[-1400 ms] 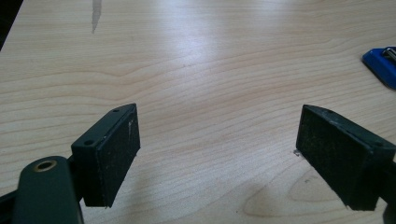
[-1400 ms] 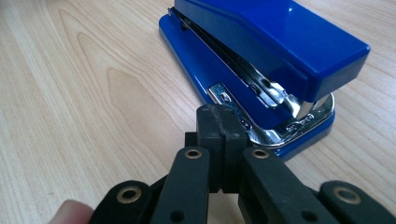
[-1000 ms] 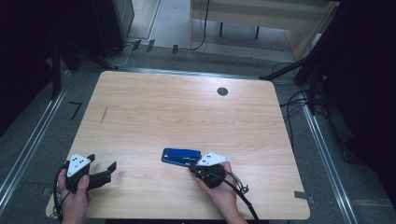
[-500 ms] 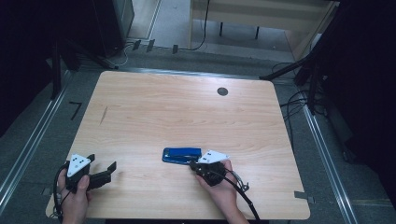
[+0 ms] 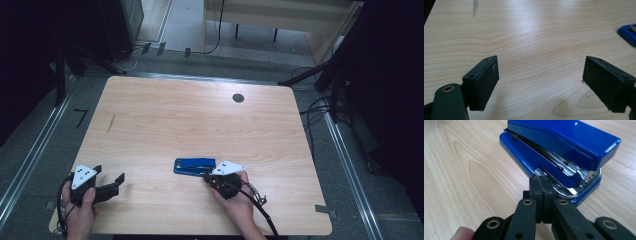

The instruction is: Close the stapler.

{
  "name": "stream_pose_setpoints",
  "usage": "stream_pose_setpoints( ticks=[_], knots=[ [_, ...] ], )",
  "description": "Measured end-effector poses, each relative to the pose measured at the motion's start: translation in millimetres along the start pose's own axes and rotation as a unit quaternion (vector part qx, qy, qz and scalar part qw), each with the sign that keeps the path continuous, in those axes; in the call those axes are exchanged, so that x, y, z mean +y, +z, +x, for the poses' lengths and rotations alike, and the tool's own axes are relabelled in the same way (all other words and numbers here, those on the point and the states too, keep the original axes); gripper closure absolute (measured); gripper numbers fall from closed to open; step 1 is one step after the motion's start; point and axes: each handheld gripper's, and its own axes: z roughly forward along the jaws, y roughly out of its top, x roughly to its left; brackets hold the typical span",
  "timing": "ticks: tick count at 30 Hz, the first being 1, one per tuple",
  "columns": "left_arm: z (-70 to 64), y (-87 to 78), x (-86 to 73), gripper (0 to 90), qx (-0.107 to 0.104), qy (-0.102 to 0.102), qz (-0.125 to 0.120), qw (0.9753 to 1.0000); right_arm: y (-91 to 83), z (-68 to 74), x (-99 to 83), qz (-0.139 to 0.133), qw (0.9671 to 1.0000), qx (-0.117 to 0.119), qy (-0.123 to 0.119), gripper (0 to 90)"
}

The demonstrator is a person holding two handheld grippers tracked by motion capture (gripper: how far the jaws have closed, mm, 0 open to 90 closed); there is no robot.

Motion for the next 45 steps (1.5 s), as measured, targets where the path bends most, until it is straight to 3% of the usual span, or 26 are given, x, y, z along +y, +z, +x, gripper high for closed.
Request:
stream_pose_setpoints(
  ticks=[8, 10, 12, 13, 20, 30, 34, 40, 45],
  knots=[
    [-0.4, 0.4, 0.2, 13.8, 0.002, 0.002, 0.002, 1.0, 0.2, -0.2, 0.2, 0.0, 1.0, -0.002, 0.0, 90.0],
    [-0.4, 0.5, 0.2, 13.8, 0.002, 0.001, 0.001, 1.0, -0.9, 4.4, -0.8, -0.002, 0.9994, -0.025, -0.022, 90.0],
    [0.1, 0.3, 0.2, 13.8, 0.001, 0.0, 0.002, 1.0, -2.2, 6.5, -1.6, -0.009, 0.9991, -0.025, -0.032, 90.0],
    [0.5, 0.4, 0.2, 13.8, -0.001, 0.0, 0.001, 1.0, -4.4, 7.2, -2.2, -0.022, 0.999, -0.015, -0.035, 85.4],
    [0.5, 0.7, 0.8, 13.8, 0.0, -0.001, 0.003, 1.0, -22.5, -0.1, -1.5, -0.047, 0.9988, -0.01, -0.01, 73.8],
    [1.1, 1.6, 1.0, 13.8, 0.003, -0.008, 0.002, 1.0, -53.7, -14.0, -2.8, -0.081, 0.9967, -0.002, -0.002, 53.1],
    [1.8, 1.6, 1.0, 13.8, 0.002, -0.01, 0.001, 0.9999, -65.3, -19.5, -3.5, -0.099, 0.995, -0.01, 0.005, 45.4],
    [1.5, 1.8, 1.1, 13.8, 0.003, -0.009, 0.001, 1.0, -82.2, -29.6, -5.2, -0.11, 0.9935, -0.014, 0.025, 40.7],
    [1.4, 1.9, 1.2, 13.8, 0.003, -0.008, 0.002, 1.0, -102.5, -34.7, -8.3, -0.128, 0.9902, -0.046, 0.033, 28.1]
  ],
)
